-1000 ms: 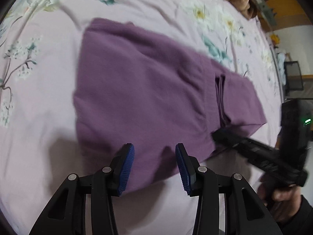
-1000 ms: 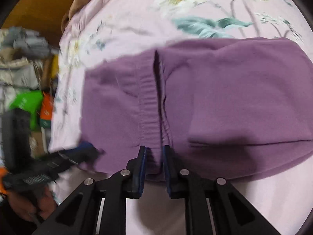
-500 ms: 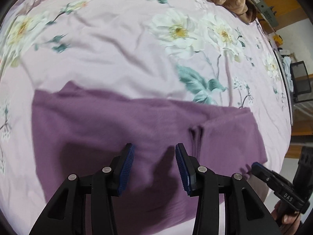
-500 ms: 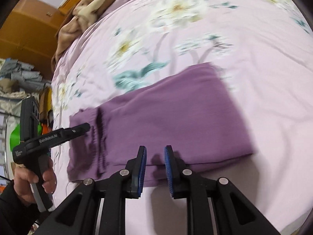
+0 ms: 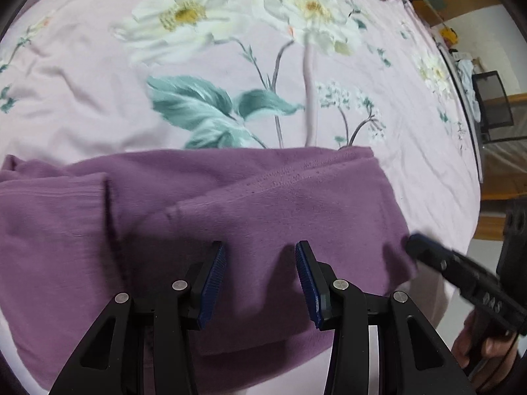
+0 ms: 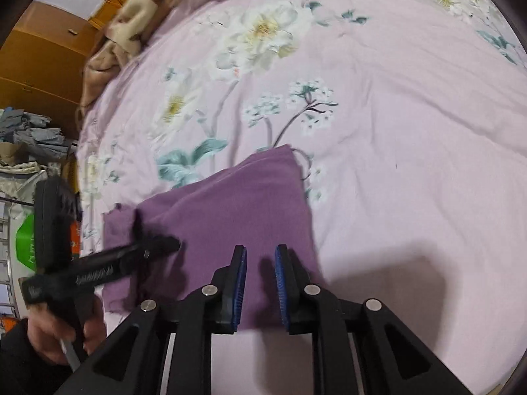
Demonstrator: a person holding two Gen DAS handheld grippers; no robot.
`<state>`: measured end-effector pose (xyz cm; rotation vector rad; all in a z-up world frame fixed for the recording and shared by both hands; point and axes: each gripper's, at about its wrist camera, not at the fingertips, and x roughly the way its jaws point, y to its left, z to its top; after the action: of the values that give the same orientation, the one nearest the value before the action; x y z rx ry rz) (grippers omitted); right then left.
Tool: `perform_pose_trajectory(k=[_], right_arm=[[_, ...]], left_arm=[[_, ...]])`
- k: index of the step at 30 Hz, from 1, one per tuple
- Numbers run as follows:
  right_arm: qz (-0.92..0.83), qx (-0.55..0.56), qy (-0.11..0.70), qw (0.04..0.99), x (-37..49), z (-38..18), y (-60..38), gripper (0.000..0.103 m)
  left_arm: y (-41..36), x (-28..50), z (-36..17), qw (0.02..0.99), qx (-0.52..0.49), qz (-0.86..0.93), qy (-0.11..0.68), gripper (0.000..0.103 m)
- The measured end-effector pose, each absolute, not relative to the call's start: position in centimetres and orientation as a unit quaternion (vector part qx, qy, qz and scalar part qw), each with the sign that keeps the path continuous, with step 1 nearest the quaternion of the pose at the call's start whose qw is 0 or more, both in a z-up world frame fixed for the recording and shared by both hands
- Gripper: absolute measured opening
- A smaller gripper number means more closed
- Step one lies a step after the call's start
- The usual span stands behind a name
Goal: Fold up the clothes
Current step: 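Press the folded purple garment flat with both open tools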
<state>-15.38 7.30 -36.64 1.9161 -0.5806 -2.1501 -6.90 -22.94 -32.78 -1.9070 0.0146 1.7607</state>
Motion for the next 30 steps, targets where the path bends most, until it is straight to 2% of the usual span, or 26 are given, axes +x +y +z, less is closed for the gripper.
perform_pose_trajectory(k=[3,16,21,30], right_arm=[[-0.703,0.679,-0.185,0.099,-16.9,-39.1,7.2,0.015],[-0.723,0.668,-0.127,0.118,-18.0,-36.0,6.1,0.025],[-0.722,0.669,-0.131,0.118,-17.8,-36.1,6.8,0.026],[-0.709,0.675,-0.165,0.117,-17.0,-37.1,8.8,0.037]], left_arm=[[-22.5,-7.0,-33.3,0.269,-0.716,0.644,0.011,0.049],[-21.9,-8.0,-30.9,0.266,-0.707,0.655,0.016,0.050],[-21.9,-7.8,-31.2,0.262,-0.707,0.656,0.029,0.050],[-19.8,-7.1,-31.6,0.253,-0.699,0.666,0.064,0.050]])
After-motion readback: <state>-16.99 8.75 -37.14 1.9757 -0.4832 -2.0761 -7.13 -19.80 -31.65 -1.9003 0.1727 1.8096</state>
